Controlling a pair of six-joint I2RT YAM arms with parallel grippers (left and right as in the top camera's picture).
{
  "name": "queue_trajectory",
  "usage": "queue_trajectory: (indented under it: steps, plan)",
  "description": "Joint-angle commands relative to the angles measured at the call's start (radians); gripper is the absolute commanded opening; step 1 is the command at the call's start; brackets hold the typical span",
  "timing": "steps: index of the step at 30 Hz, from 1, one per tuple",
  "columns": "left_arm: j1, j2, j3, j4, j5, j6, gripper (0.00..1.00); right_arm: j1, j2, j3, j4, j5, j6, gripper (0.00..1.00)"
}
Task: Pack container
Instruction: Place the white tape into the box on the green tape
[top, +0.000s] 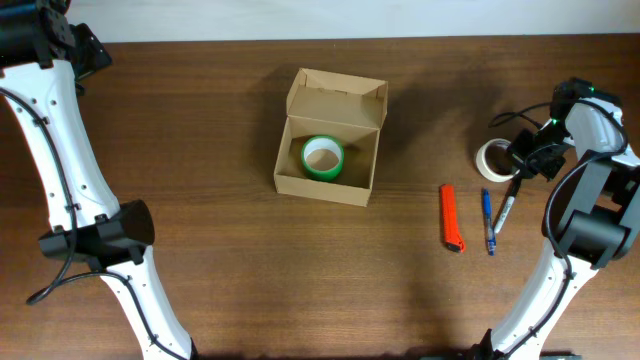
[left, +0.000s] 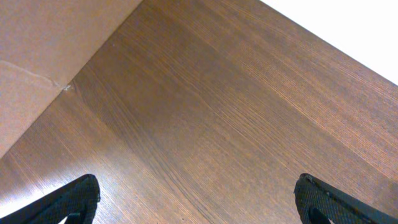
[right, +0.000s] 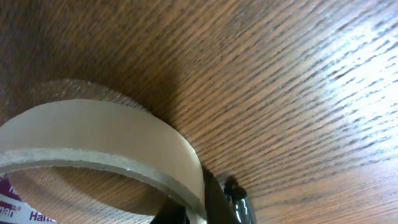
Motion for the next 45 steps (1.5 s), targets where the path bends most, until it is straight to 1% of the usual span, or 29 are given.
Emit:
queue_trajectory:
  steps: [1,4,7,12,14,16,20,23,25,27,29,37,45]
  plan:
    - [0.005,-0.029,-0.005,-0.002,0.0,0.011,1.0,0.007,0.022,-0.007,-0.005,-0.002,0.008,0.04]
    - [0.005,-0.029,-0.005,-0.002,0.0,0.011,1.0,0.02,-0.003,0.0,-0.016,-0.037,-0.039,0.04]
    - [0.005,-0.029,-0.005,-0.002,0.0,0.011,1.0,0.053,-0.066,0.035,-0.048,-0.051,-0.091,0.04]
    - [0.005,-0.029,-0.005,-0.002,0.0,0.011,1.0,0.175,-0.227,0.177,-0.148,-0.051,-0.161,0.04]
    - [0.005,-0.029,-0.005,-0.001,0.0,0.011,1.0,0.255,-0.294,0.255,-0.186,-0.047,-0.21,0.04]
    - [0.005,-0.029,-0.005,-0.002,0.0,0.011,1.0,0.367,-0.354,0.344,-0.215,-0.01,-0.242,0.04]
    - [0.005,-0.029,-0.005,-0.002,0.0,0.011,1.0,0.608,-0.404,0.475,-0.239,0.131,-0.272,0.04]
    - [0.005,-0.029,-0.005,-0.002,0.0,0.011,1.0,0.785,-0.401,0.501,-0.23,0.192,-0.322,0.04]
    - [0.005,-0.029,-0.005,-0.002,0.0,0.011,1.0,0.867,-0.383,0.495,-0.229,0.213,-0.334,0.04]
    - [0.005,-0.029,-0.005,-0.002,0.0,0.011,1.0,0.918,-0.35,0.488,-0.232,0.219,-0.342,0.04]
    - [0.005,-0.029,-0.005,-0.002,0.0,0.011,1.0,0.938,-0.311,0.479,-0.23,0.22,-0.341,0.04]
    - [0.005,-0.029,-0.005,-0.002,0.0,0.011,1.0,0.922,-0.1,0.477,-0.222,0.212,-0.352,0.04]
    - [0.005,-0.029,-0.005,-0.001,0.0,0.011,1.0,0.909,0.022,0.477,-0.156,0.208,-0.351,0.04]
